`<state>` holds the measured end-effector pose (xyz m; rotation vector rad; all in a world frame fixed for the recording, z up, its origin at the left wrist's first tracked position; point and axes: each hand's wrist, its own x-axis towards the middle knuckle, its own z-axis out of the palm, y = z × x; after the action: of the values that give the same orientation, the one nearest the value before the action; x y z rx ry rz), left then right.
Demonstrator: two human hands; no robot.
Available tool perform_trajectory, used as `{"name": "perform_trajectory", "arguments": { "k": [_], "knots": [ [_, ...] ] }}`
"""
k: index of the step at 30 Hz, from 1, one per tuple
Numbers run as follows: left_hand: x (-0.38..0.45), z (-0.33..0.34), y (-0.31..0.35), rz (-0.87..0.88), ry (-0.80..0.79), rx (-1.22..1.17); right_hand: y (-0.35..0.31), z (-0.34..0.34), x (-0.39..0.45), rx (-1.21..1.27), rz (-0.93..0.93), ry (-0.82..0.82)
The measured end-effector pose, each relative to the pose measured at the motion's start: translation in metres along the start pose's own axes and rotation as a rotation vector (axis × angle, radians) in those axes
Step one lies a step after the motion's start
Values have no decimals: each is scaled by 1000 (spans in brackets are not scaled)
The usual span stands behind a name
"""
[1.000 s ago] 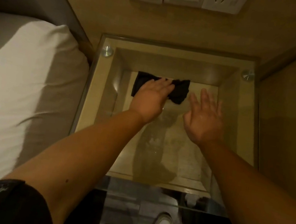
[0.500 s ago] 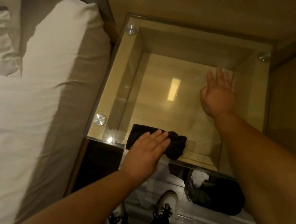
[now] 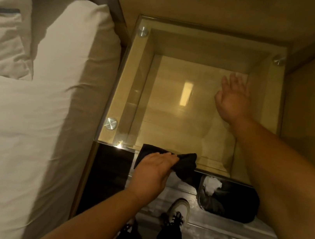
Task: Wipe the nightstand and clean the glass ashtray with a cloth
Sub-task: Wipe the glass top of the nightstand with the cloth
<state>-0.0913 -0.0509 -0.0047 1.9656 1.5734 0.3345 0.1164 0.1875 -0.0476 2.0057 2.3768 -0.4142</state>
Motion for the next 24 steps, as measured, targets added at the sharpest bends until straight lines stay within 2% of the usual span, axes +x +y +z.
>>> {"name": "perform_trajectory", "arguments": {
  "k": [4, 7, 10, 12, 15, 18, 21, 24],
  "knots": [
    [3, -16, 5, -32, -95, -136, 15, -3, -24, -11, -44, 22],
    [5, -27, 3, -88, -204, -257, 34, -7, -38, -56, 13, 26],
    [7, -34, -1, -177, -396, -419, 51, -8, -41, -94, 84, -10],
    [14, -38, -2, -251, -417, -517, 54, -4, -40, -130, 105, -27],
    [47, -51, 1, -305, -294, -586, 52, -1, -38, -163, 113, -26],
    [110, -72, 14, -302, -85, -619, 52, -2, -39, -164, 113, -11],
    [199, -93, 27, -155, 186, -409, 51, -3, -38, -178, 121, -29],
    [296, -106, 32, 10, 326, -136, 52, -2, -38, -184, 111, -26]
  ]
}}
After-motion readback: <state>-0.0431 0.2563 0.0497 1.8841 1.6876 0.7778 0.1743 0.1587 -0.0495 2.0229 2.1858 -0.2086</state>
